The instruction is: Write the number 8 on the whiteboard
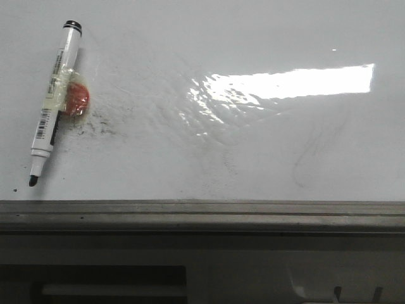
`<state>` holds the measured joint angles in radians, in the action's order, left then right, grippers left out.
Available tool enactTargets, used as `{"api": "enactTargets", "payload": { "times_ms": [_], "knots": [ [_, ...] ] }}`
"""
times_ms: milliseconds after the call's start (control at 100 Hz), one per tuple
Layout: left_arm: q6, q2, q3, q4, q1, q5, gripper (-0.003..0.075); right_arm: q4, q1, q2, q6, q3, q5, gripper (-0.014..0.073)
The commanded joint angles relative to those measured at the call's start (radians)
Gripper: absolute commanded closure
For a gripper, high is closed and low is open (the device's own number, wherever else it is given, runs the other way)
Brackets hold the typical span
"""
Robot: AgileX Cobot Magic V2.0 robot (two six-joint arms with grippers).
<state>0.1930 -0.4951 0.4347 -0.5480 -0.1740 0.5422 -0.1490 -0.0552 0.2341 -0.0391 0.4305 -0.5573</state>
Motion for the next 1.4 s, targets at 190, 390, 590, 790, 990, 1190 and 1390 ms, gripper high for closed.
{"api": "enactTargets", "payload": {
  "times_ms": [190,390,590,790,990,1190,1390],
  "knots": [
    [0.114,-0.213,0.125,-0.009,-0.19,-0.019,0.0335,0.013,-0.025,0.023,-0.009,0.039,0.076,0.0235],
    [0.114,-0.346,0.135,-0.08,-0.295,-0.123,0.0335,0.013,-0.028,0.023,-0.009,0.039,0.076,0.0218],
    [0.114,-0.472,0.135,-0.129,-0.308,-0.204,0.0335,0.013,-0.028,0.023,-0.009,0.039,0.076,0.0218],
    [0.114,-0.533,0.135,-0.13,-0.308,-0.238,0.0337,0.013,-0.028,0.023,-0.009,0.039,0.078,0.0218],
    [0.114,-0.563,0.135,-0.13,-0.308,-0.266,0.0508,0.013,-0.028,0.023,-0.009,0.039,0.08,0.0218],
    [0.131,-0.563,0.135,-0.125,-0.319,-0.263,0.0741,-0.006,-0.028,0.023,-0.009,0.039,0.08,0.0218],
    [0.211,-0.552,0.141,-0.125,-0.384,-0.235,0.0741,-0.044,-0.047,0.023,-0.009,0.039,0.08,0.0218]
  ]
}}
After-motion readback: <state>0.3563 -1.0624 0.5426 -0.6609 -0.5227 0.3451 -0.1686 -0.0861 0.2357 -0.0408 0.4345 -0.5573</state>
